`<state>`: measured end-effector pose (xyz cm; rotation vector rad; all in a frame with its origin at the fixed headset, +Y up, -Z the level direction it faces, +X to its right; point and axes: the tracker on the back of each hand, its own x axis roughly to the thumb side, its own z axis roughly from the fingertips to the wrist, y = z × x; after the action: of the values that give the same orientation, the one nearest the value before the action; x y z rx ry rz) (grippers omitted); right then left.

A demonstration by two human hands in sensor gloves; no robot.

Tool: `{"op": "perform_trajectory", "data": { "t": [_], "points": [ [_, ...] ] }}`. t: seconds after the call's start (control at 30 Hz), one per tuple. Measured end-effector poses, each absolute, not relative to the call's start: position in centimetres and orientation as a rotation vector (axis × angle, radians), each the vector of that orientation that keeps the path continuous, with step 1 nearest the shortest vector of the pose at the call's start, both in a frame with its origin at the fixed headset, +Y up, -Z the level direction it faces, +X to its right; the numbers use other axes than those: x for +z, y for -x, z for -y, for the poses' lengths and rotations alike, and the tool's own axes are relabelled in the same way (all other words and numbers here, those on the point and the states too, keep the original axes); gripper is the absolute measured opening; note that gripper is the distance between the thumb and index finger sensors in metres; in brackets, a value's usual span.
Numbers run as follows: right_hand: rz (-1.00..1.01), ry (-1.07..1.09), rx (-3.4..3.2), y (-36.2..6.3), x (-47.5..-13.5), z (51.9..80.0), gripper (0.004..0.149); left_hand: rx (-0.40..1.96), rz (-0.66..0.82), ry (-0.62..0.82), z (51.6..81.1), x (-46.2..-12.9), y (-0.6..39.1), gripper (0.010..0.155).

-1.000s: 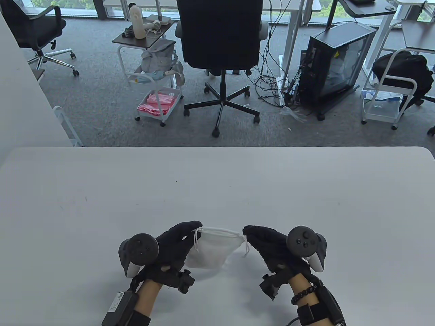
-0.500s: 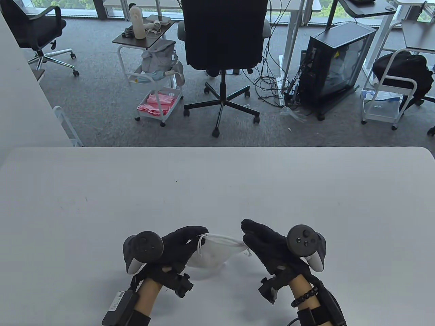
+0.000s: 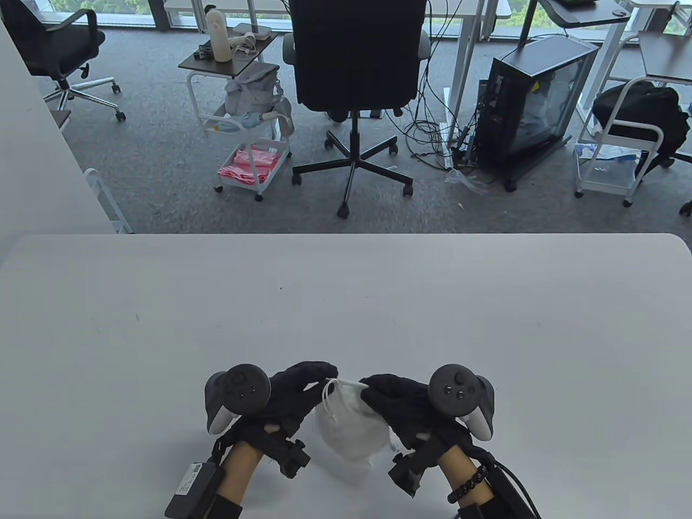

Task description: Empty bag and arrange number blocks in order

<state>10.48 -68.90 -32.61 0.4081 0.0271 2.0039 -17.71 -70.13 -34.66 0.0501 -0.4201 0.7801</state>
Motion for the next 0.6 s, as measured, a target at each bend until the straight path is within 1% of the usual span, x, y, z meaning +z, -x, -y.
{"op": "perform_trajectory", "data": {
  "t": [0.03, 0.07, 0.1, 0.13, 0.17, 0.23, 0.27, 0.3, 0.37, 0.43, 0.47, 0.5, 0.53, 0.6],
  "points": [
    [-0.034, -0.342, 1.948, -10.8, -32.7, 69.2, 0.039, 0.713, 0.337, -0.056, 70.1, -34.8, 18.3, 0.053],
    [-0.037, -0.299, 1.912, -11.0, -32.8, 69.4, 0.039, 0.683, 0.282, -0.056, 70.0, -34.7, 18.7, 0.053],
    [-0.048, -0.253, 1.850, -11.3, -32.9, 69.7, 0.039, 0.690, 0.246, -0.076, 69.8, -34.6, 19.1, 0.048],
    [-0.075, -0.226, 1.793, -11.5, -33.0, 69.9, 0.039, 0.759, 0.255, -0.066, 69.4, -34.5, 19.1, 0.047],
    [-0.086, -0.215, 1.761, -11.6, -33.1, 70.0, 0.039, 0.819, 0.279, -0.006, 69.2, -34.5, 18.9, 0.047],
    [-0.096, -0.199, 1.711, -11.8, -33.1, 70.2, 0.039, 0.954, 0.366, 0.238, 69.2, -34.4, 17.7, 0.057],
    [-0.123, -0.234, 1.688, -11.6, -33.2, 70.2, 0.039, 0.995, 0.420, 0.317, 69.5, -34.2, 16.9, 0.062],
    [-0.154, -0.263, 1.670, -11.4, -33.2, 70.3, 0.039, 1.011, 0.448, 0.329, 69.8, -34.1, 16.0, 0.067],
    [-0.211, -0.314, 1.631, -10.8, -33.3, 70.5, 0.039, 0.962, 0.437, 0.338, 70.1, -33.9, 15.0, 0.075],
    [-0.234, -0.351, 1.664, -10.2, -33.2, 70.7, 0.039, 0.941, 0.413, 0.302, 70.3, -33.8, 14.7, 0.077],
    [-0.250, -0.389, 1.679, -9.9, -33.3, 70.8, 0.038, 0.962, 0.402, 0.296, 70.5, -33.7, 14.5, 0.077],
    [-0.268, -0.396, 1.681, -9.6, -33.3, 70.8, 0.038, 0.979, 0.398, 0.284, 70.7, -33.7, 14.4, 0.073],
    [-0.273, -0.396, 1.684, -9.3, -33.2, 70.9, 0.039, 0.997, 0.376, 0.260, 70.9, -33.6, 14.2, 0.064],
    [-0.261, -0.388, 1.721, -9.3, -33.3, 71.1, 0.039, 1.022, 0.380, 0.219, 70.9, -33.6, 14.1, 0.053]
  ]
}}
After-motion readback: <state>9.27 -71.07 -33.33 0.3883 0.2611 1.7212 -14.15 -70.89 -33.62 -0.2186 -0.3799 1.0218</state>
